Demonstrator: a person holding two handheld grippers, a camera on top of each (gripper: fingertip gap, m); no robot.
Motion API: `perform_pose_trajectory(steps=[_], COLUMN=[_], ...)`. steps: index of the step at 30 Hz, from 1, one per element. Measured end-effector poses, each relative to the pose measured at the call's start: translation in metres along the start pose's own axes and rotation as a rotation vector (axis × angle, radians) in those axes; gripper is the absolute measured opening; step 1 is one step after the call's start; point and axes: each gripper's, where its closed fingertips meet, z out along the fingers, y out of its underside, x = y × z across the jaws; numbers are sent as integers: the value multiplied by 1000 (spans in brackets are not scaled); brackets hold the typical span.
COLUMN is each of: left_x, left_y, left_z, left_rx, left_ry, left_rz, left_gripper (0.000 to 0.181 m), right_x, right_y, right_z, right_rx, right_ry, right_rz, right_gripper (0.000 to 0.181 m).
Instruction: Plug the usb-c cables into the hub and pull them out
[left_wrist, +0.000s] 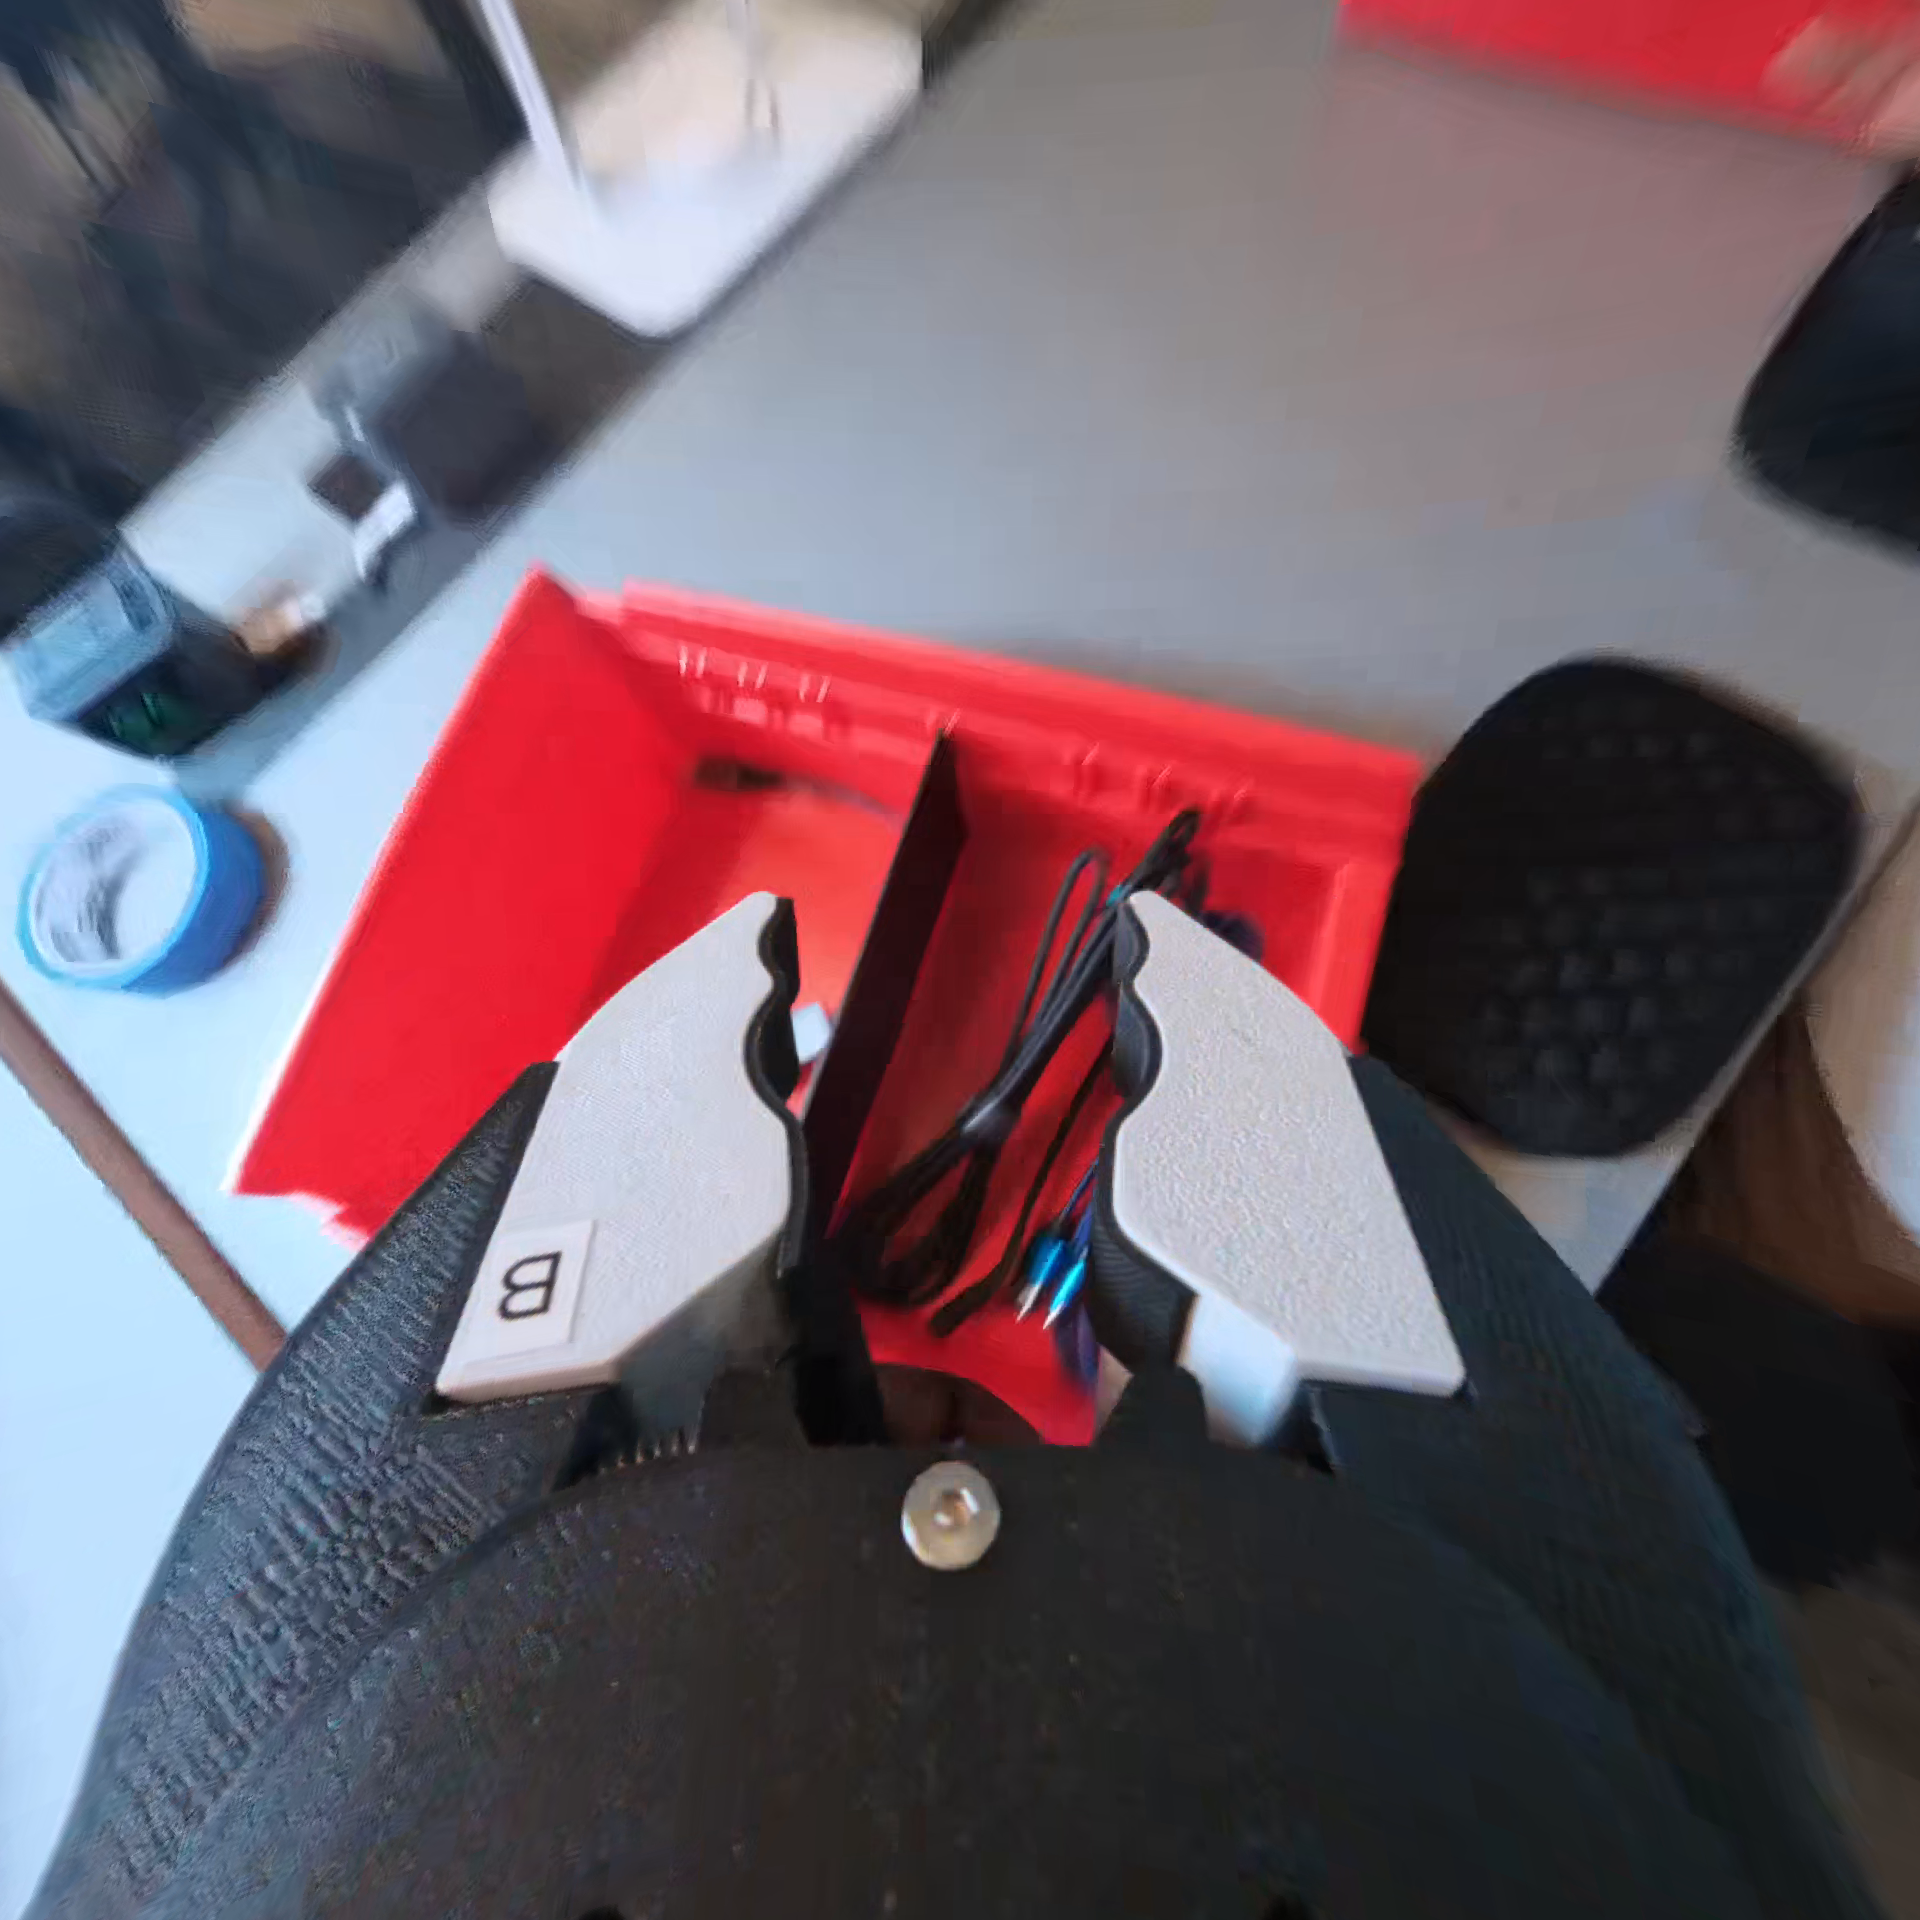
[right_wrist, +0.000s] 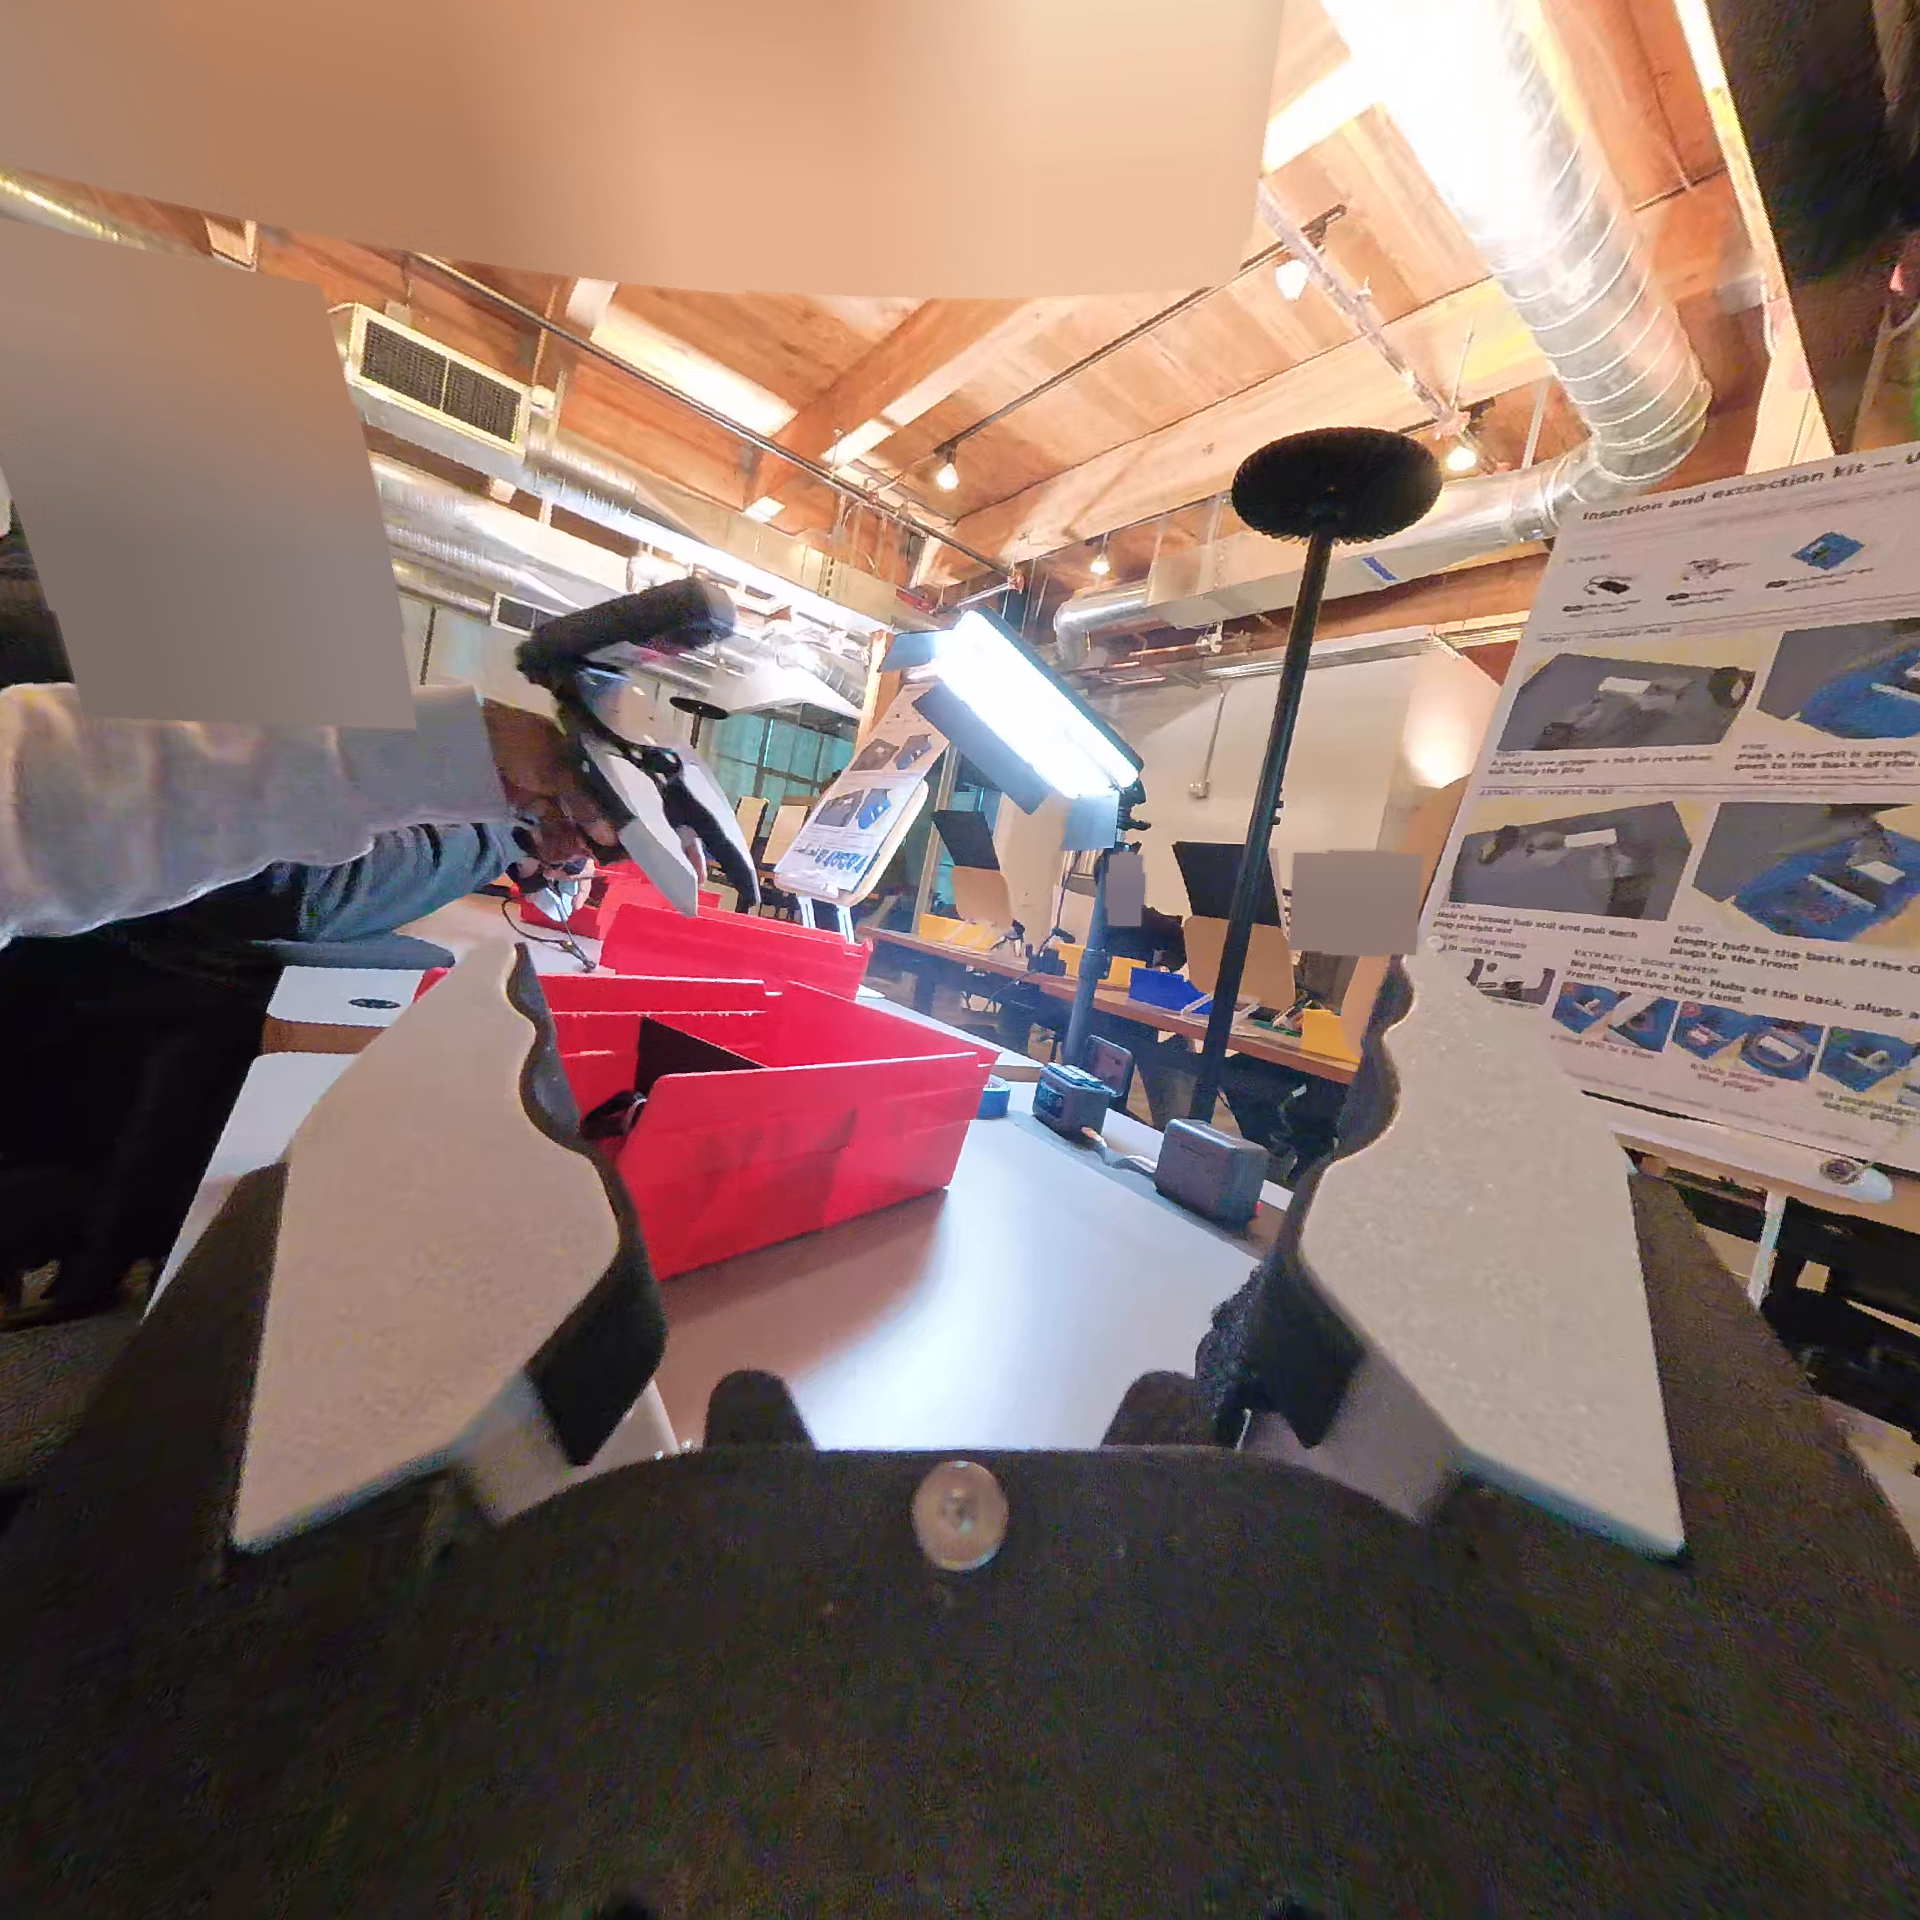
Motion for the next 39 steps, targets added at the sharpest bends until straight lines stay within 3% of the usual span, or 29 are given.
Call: perform_pose_trajectory(steps=[3,5,10,15,20,25,33,39], left_x=[-45,-61,-60,-96,-104,-101,-98,-99], left_y=[42,57,71,75,107,120,149,156], left_z=[23,38,76,77,82,97,101,103], left_rx=[-347,-469,-529,-657,-833,-839,-971,-981], left_ry=[-37,25,302,241,247,243,288,291], left_rz=[206,280,229,278,354,354,441,536], left_gripper=[59,58,57,59,59,63,63,41], right_x=[-2,-3,-2,2,3,2,2,3], right_y=[4,6,7,6,4,6,8,9], right_z=[1,2,1,0,-1,0,0,0], right_rx=[-17,-26,-30,-24,-15,-24,-31,-43], right_ry=[-5,-10,-11,-5,-1,-1,4,11], right_rz=[-16,-13,-17,11,13,11,3,-16], right_gripper=[143,143,143,142,141,140,139,138])
